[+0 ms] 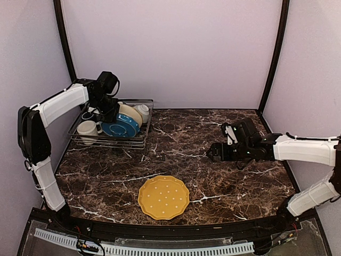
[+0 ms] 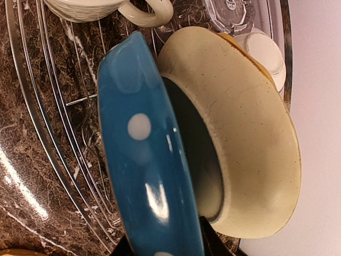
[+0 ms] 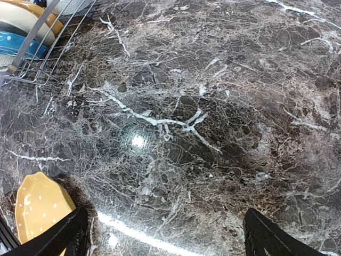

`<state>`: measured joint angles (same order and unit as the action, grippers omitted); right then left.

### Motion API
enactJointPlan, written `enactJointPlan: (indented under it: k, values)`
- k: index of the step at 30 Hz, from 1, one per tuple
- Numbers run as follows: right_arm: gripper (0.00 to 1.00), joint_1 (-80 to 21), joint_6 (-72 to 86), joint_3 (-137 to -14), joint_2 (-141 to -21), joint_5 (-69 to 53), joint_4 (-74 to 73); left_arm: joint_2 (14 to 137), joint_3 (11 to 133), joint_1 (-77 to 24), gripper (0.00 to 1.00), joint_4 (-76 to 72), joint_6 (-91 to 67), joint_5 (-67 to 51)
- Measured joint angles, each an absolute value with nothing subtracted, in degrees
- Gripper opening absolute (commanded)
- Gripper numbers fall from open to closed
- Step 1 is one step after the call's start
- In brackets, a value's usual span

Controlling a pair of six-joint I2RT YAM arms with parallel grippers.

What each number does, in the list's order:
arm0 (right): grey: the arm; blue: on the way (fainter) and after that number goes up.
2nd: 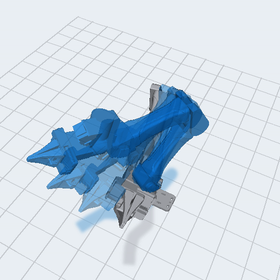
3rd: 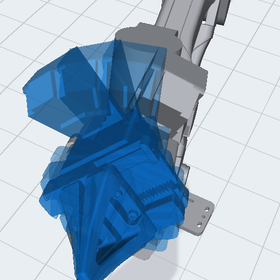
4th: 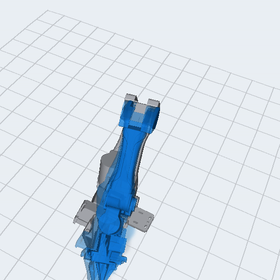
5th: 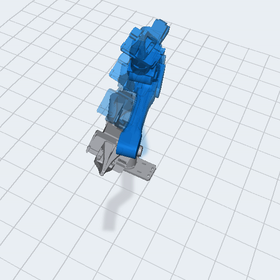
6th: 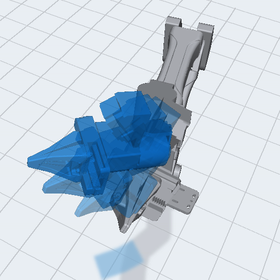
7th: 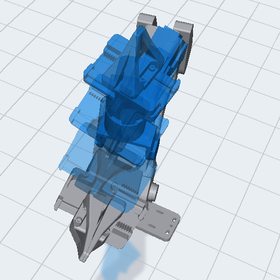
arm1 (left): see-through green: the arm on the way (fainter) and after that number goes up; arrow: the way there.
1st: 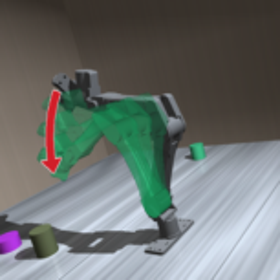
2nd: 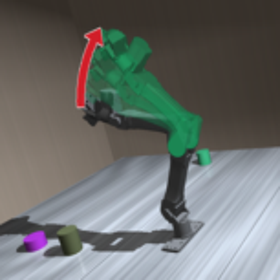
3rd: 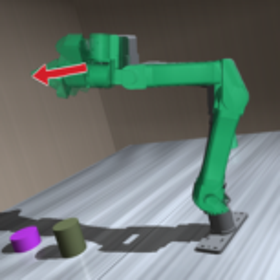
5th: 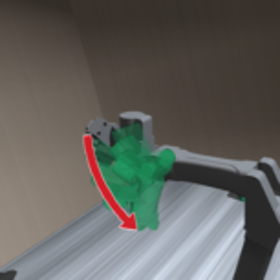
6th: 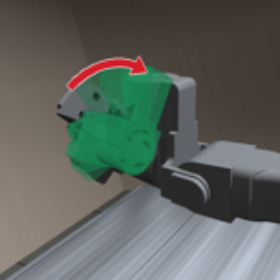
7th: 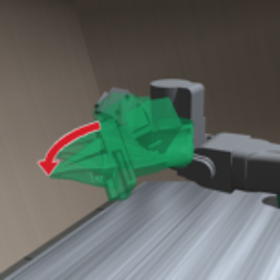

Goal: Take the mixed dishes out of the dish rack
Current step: Grab the plate from the dish rack.

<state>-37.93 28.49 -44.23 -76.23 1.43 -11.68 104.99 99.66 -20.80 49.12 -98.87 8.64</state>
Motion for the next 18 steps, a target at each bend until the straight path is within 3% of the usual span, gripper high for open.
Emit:
enactJointPlan:
  k: [18]
  values:
    - [0.99,-38.1,30.3,-44.2,-76.2,-0.7,-11.6,91.6,97.0,-20.8,0.01,52.1,-93.3,11.8]
